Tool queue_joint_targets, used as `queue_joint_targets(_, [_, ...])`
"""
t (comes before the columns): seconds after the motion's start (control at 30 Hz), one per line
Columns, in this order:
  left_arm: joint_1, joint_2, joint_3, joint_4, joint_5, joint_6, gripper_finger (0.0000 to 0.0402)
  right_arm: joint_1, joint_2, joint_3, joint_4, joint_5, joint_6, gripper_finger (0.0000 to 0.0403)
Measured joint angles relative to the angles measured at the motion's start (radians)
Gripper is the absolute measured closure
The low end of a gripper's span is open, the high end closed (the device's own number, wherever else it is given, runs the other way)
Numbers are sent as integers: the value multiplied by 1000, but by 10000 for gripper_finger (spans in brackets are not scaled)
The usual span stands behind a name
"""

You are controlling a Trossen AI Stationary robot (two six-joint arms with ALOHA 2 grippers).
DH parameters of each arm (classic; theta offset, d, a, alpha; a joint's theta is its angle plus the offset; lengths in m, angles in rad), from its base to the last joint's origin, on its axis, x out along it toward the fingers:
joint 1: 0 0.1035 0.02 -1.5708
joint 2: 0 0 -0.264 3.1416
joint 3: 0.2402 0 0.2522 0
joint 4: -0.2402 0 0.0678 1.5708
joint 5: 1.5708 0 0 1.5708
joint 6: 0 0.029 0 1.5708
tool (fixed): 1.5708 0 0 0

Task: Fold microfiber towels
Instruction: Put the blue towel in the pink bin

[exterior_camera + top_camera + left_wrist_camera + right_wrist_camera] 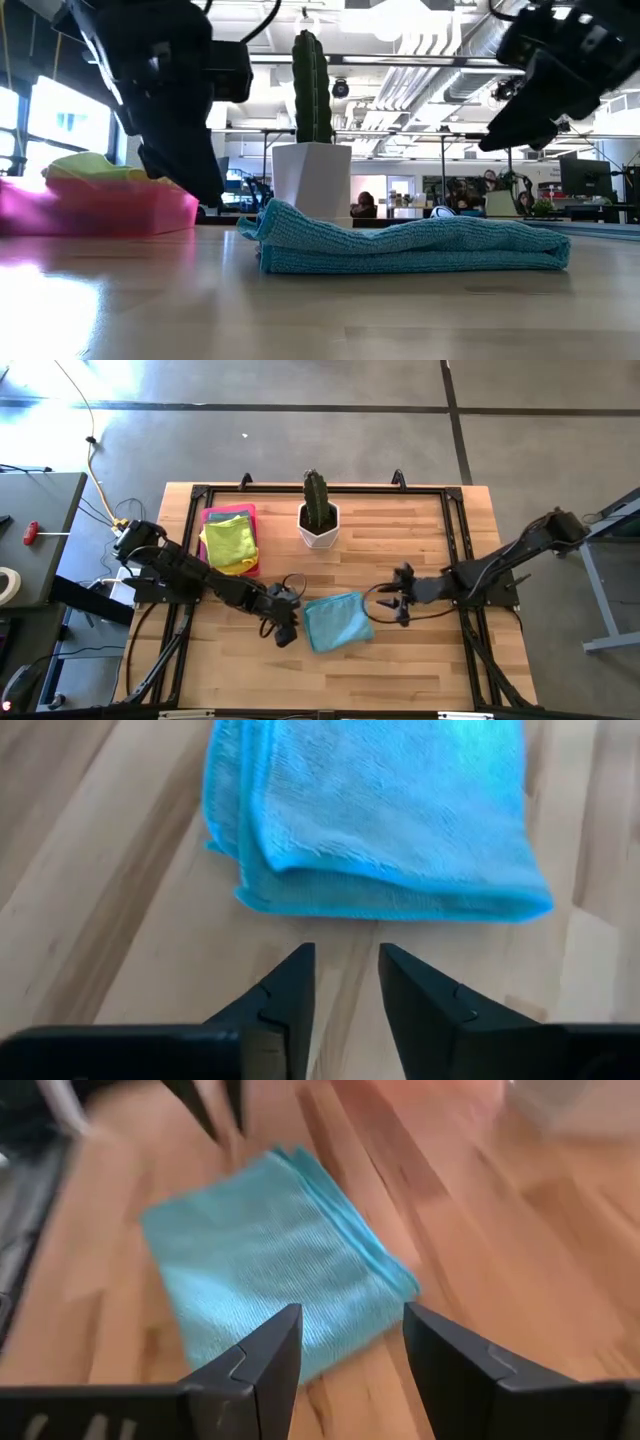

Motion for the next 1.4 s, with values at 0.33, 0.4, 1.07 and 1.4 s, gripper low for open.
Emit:
queue_joint_targets(0.33, [43, 0, 0, 84, -1, -25, 259, -71, -282, -262, 321, -15, -236, 236])
queue_joint_targets(0.4, [46, 0, 0, 117, -4, -26, 254, -94, -330, -287, 320, -15, -259, 236])
queue_joint_targets(1.07, [42, 0, 0, 164, -216, -209, 245, -156, -423, -325, 301, 0, -235, 236])
queue_joint_targets(1.4, [18, 8, 1, 106, -173, -446, 245, -156, -423, -325, 299, 0, -235, 236])
